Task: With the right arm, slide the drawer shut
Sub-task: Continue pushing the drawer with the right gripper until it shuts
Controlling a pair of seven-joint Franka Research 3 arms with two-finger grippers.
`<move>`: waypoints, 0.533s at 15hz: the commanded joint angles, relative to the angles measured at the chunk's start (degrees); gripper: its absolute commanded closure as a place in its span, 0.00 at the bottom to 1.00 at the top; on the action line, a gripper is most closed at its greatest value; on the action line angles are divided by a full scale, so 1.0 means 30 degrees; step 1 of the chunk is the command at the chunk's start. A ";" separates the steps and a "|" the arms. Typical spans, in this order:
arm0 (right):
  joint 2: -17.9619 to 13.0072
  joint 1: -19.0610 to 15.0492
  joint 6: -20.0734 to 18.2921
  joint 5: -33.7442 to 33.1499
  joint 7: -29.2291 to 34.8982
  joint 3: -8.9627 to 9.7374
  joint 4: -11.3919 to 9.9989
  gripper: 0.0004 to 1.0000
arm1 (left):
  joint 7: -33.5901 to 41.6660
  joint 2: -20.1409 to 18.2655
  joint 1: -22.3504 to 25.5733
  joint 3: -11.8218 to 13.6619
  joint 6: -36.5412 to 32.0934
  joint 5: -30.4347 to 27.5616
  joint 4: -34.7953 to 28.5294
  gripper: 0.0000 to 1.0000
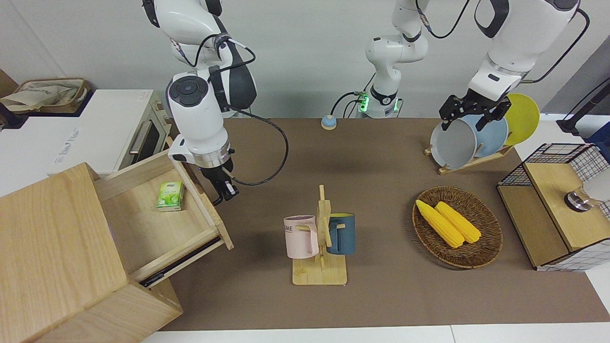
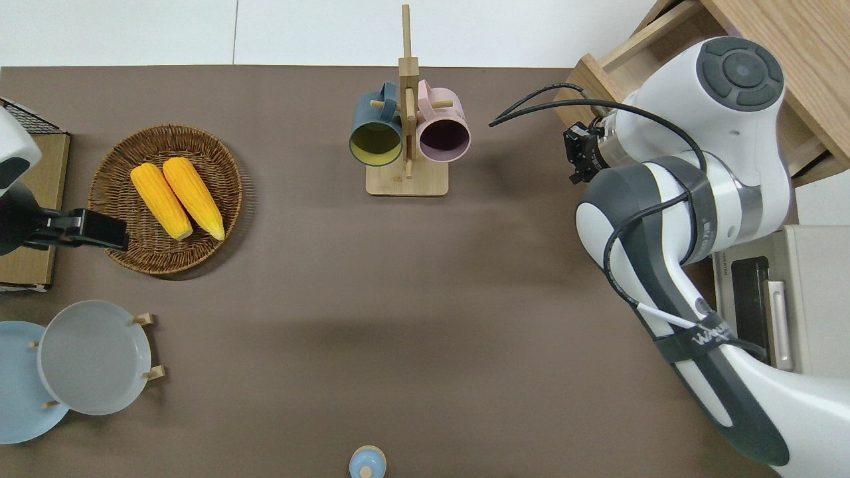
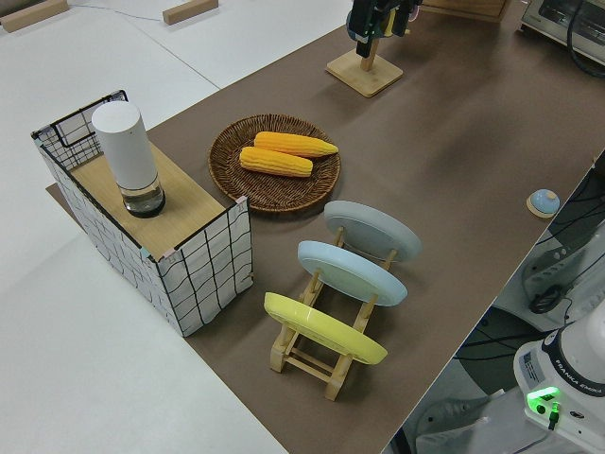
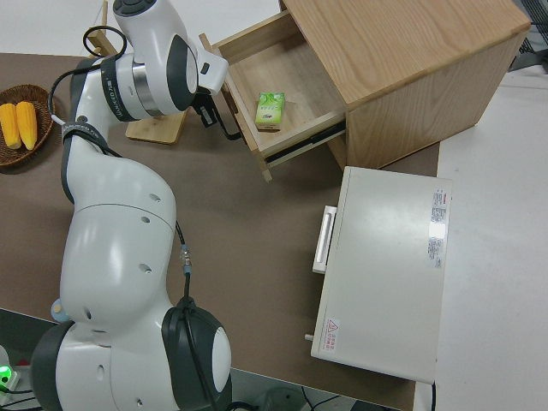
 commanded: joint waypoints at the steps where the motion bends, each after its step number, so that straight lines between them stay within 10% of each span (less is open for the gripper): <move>1: 0.0501 -0.1071 -0.0170 -0.0126 -0.1189 0.0360 0.0879 1.00 | -0.0200 -0.0084 -0.0130 0.0006 -0.0343 0.0339 0.0194 0.01; 8: 0.0793 -0.2331 -0.0786 -0.0097 -0.3181 0.0448 0.1612 1.00 | -0.0200 -0.0084 -0.0130 0.0006 -0.0343 0.0339 0.0164 0.01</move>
